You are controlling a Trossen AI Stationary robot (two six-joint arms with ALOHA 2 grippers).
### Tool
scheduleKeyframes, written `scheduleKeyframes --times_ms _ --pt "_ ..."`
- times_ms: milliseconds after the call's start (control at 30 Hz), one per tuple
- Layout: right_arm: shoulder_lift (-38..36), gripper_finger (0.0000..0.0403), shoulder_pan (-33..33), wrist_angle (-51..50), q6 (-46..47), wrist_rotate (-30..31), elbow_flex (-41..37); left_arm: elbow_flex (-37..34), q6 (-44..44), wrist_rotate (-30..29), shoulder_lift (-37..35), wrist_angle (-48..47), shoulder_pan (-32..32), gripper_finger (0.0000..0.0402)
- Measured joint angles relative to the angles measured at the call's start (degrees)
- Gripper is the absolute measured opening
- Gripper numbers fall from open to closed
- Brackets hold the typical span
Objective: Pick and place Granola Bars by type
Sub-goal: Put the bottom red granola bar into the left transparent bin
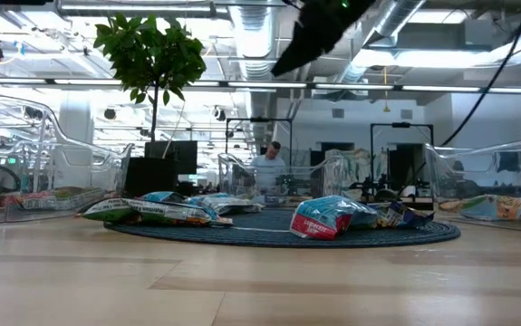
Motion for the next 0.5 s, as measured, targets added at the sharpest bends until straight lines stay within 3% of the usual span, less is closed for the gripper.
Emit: scheduleKeyframes --times_ms 300,500 --pt "-11.3 0.0118 0.3 15.5 0.6 -6.3 -17.8 0.0 1.0 0.4 0.0 0.0 0.0 0.0087" --pt "-17.8 0.0118 4.6 28.0 1.5 -10.6 -27.6 0.0 0.6 0.4 0.1 0.3 0.3 0.0087"
